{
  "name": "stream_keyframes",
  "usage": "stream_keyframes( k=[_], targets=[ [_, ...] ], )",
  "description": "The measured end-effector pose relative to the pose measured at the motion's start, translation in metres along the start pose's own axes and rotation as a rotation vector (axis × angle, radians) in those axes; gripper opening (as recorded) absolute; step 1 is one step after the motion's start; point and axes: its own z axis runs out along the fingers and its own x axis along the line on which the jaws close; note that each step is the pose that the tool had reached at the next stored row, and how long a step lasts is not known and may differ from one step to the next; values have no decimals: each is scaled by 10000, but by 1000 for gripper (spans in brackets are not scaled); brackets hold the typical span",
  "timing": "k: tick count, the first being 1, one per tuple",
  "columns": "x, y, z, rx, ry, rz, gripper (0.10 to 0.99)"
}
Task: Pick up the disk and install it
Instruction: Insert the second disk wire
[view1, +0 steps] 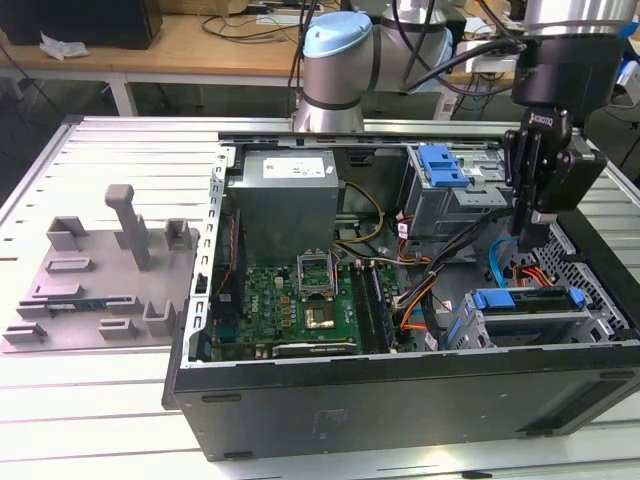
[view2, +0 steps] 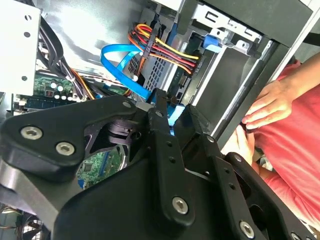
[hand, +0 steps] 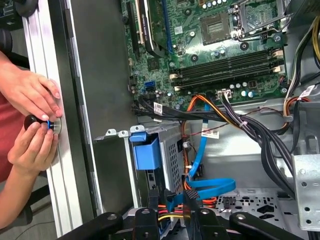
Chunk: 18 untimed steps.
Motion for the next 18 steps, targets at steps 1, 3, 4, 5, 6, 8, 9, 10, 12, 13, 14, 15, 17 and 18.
stream_keyframes(
  k=[1,3,4,5,6,8,9,10,12,13,14,15,17,18],
  targets=[
    [1,0,3,0,1,0,333],
    [2,1,9,0,1,0,333],
    [1,1,12,0,1,0,333],
    [1,1,17,0,0,0,333],
    [-1,2,23,0,-1,1,333],
    [-3,3,30,0,1,0,333],
    [-4,4,34,0,1,0,333],
    [-5,4,36,0,1,0,333],
    [-9,5,44,-1,0,0,251],
    [-11,6,50,-2,0,0,180],
    [-14,6,56,-2,1,0,180],
    [-16,6,62,-2,1,0,180],
    [-19,7,69,-2,3,-2,165],
    [-19,9,71,-2,1,-1,161]
  ],
)
